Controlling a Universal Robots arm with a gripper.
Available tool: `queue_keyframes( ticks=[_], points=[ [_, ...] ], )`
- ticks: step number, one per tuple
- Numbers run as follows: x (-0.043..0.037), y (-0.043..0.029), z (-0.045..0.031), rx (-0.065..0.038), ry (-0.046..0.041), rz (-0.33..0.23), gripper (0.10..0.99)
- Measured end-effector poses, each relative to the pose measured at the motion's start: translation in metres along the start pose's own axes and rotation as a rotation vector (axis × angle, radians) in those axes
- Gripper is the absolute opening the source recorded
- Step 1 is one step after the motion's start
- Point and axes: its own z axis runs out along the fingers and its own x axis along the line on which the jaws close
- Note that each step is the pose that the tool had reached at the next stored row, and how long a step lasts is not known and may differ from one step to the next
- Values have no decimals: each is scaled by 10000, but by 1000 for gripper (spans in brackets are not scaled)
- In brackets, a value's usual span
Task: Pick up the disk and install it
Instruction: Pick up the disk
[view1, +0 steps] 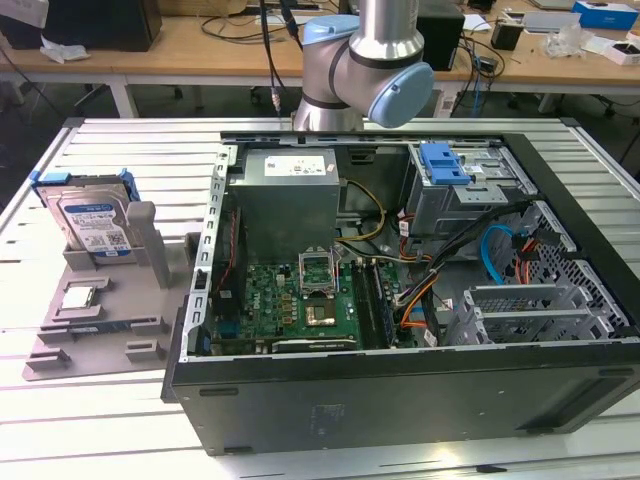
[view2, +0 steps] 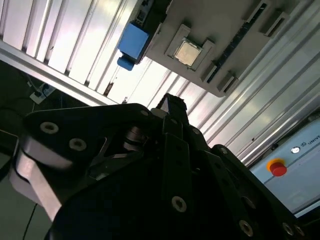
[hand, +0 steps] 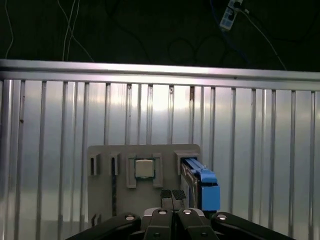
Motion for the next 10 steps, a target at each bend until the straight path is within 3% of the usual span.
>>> queue_keyframes(
  ticks=[10],
  points=[
    [0, 0, 0, -7, 23, -592, 106]
  ],
)
